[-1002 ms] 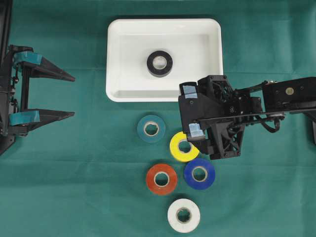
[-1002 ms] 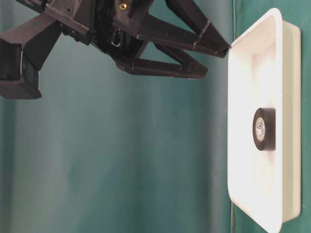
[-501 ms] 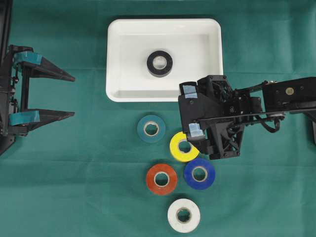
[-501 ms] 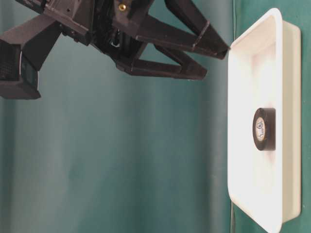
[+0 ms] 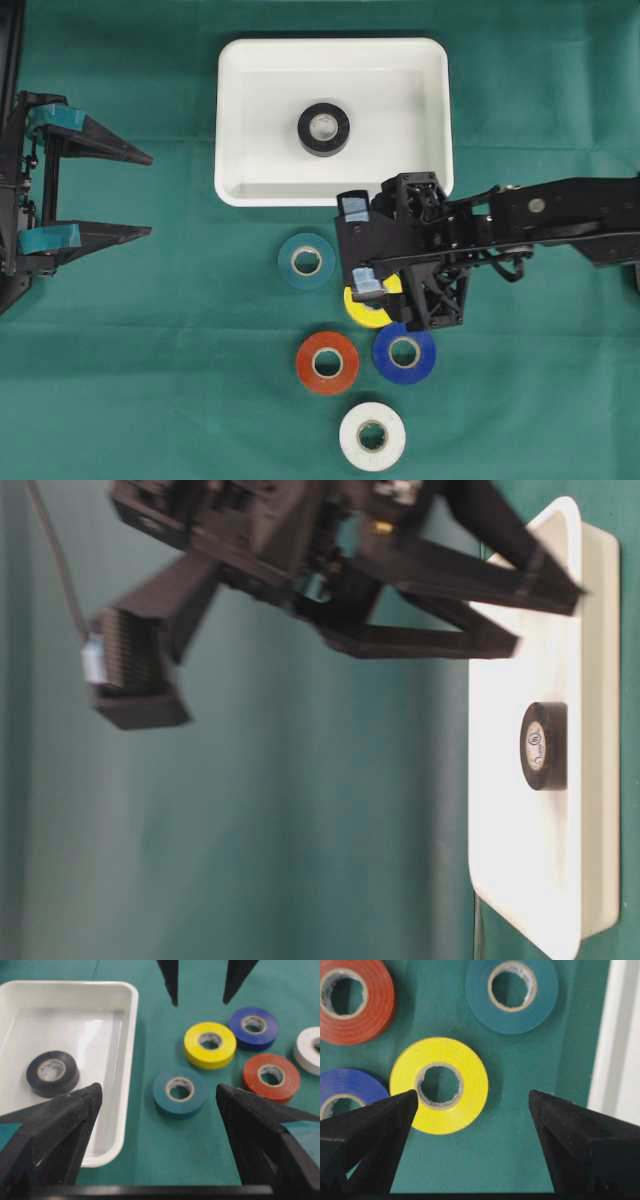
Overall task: Pick up the tape from a random location and place it into the white case.
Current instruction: 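Lower the right gripper over the yellow tape roll, then close the right gripper on the yellow roll and lift it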
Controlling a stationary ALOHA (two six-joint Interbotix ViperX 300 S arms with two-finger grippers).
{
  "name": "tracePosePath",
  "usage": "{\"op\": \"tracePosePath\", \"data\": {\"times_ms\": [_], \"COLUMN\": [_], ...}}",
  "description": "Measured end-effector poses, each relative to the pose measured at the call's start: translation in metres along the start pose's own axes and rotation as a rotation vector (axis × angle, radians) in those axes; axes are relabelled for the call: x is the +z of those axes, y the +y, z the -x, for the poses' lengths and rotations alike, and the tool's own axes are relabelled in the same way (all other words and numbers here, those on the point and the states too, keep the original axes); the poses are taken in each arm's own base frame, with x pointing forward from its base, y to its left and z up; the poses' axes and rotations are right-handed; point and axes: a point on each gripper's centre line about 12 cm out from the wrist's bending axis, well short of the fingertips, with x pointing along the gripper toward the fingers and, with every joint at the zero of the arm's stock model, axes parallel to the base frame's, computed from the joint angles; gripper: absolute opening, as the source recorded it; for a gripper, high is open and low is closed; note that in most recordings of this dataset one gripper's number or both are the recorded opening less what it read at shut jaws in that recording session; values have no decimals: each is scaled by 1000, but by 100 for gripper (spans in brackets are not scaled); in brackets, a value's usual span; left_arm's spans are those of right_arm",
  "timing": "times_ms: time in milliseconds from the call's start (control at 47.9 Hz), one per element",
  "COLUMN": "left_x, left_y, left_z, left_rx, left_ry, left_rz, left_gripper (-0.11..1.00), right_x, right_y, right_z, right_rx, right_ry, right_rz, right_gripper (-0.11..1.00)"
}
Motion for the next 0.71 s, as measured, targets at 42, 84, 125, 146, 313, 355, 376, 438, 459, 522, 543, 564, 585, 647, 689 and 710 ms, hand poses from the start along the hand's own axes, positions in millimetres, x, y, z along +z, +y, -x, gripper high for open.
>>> {"op": "tracePosePath", "data": {"times_ms": [42, 84, 125, 146, 313, 355, 376, 438, 459, 522, 543, 564, 585, 647, 689, 710], "left_x": [0, -1, 0, 0, 0, 0, 0, 0, 0, 0, 0, 0, 0, 1, 0, 1], "left_y": [0, 0, 0, 0, 0, 0, 0, 0, 0, 0, 0, 0, 0, 0, 0, 0], "left_z": [0, 0, 0, 0, 0, 0, 0, 0, 0, 0, 0, 0, 0, 0, 0, 0], "left_rx": [-1, -1, -1, -1, 0, 0, -1, -1, -1, 0, 0, -1, -1, -1, 0, 0], "left_ry": [0, 2, 0, 0, 0, 0, 0, 0, 0, -2, -2, -2, -3, -5, -3, -5], "left_rz": [-1, -1, -1, -1, 0, 0, -1, -1, -1, 0, 0, -1, -1, -1, -2, 0], "left_gripper": [95, 95, 95, 95, 95, 95, 95, 95, 95, 95, 95, 95, 95, 95, 95, 95], "right_x": [-2, -3, -5, -7, -14, -14, -14, -16, -17, -18, -19, -19, -19, -20, -22, -22], "right_y": [0, 0, 0, 0, 0, 1, 1, 1, 1, 1, 1, 1, 1, 1, 1, 1], "right_z": [-5, -11, -16, -20, -39, -42, -43, -47, -48, -52, -54, -55, -56, -60, -63, -64], "right_rx": [0, 0, 1, 1, 1, 2, 2, 3, 3, 2, 3, 2, 3, 4, 3, 3], "right_ry": [3, 8, 11, 16, 29, 29, 26, 30, 31, 31, 33, 33, 33, 33, 39, 39], "right_rz": [0, 1, 0, -1, -20, -23, -23, -24, -24, -22, -24, -22, -24, -23, -23, -23], "right_gripper": [92, 92, 92, 92, 92, 92, 92, 92, 92, 92, 92, 92, 92, 92, 92, 92]}}
